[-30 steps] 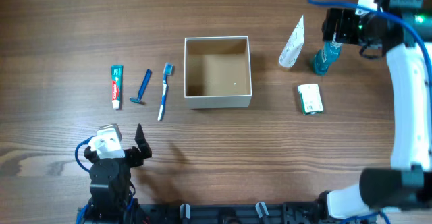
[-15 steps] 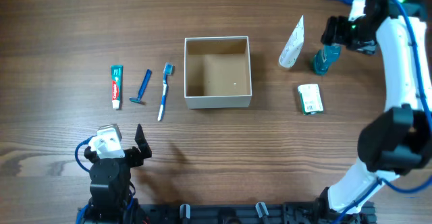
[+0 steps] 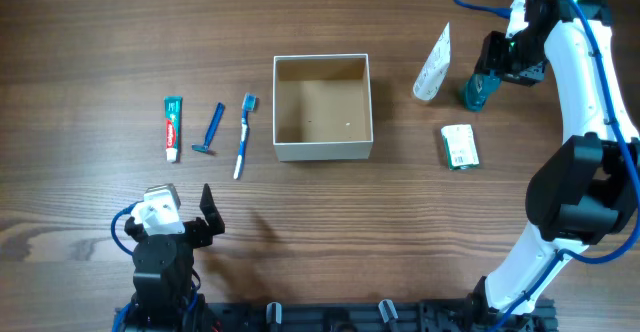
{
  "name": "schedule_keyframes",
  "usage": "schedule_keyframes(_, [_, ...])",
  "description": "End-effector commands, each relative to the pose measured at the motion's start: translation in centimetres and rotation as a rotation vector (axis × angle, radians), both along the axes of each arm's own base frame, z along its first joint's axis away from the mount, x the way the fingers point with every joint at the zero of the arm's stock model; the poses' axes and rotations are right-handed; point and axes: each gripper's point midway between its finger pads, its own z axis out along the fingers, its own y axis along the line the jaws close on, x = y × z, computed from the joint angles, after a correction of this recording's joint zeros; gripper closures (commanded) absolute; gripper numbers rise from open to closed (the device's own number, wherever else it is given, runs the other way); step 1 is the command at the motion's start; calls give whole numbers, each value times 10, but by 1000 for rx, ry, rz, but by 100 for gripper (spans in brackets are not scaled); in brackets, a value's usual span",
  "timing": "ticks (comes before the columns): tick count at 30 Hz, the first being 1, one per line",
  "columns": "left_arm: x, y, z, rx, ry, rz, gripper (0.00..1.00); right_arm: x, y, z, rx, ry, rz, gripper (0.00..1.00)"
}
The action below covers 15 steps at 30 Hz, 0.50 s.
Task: Pack container
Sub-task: 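Reach the right gripper to the blue mouthwash bottle and grasp it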
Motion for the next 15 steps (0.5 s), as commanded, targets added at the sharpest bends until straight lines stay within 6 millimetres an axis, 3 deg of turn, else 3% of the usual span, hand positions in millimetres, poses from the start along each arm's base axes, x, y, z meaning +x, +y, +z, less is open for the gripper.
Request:
schedule_keyframes(1, [0,-1,-3,-9,2,-8,0,6,-4,8,-19,-27,-13,51])
schedule_keyframes(9, [0,-1,-3,-9,2,-8,0,4,-10,3,-51,-15,-21,52])
schedule_keyframes(15, [0,-1,-3,-9,2,-8,0,2,-11,-11,-57,-4,-22,55])
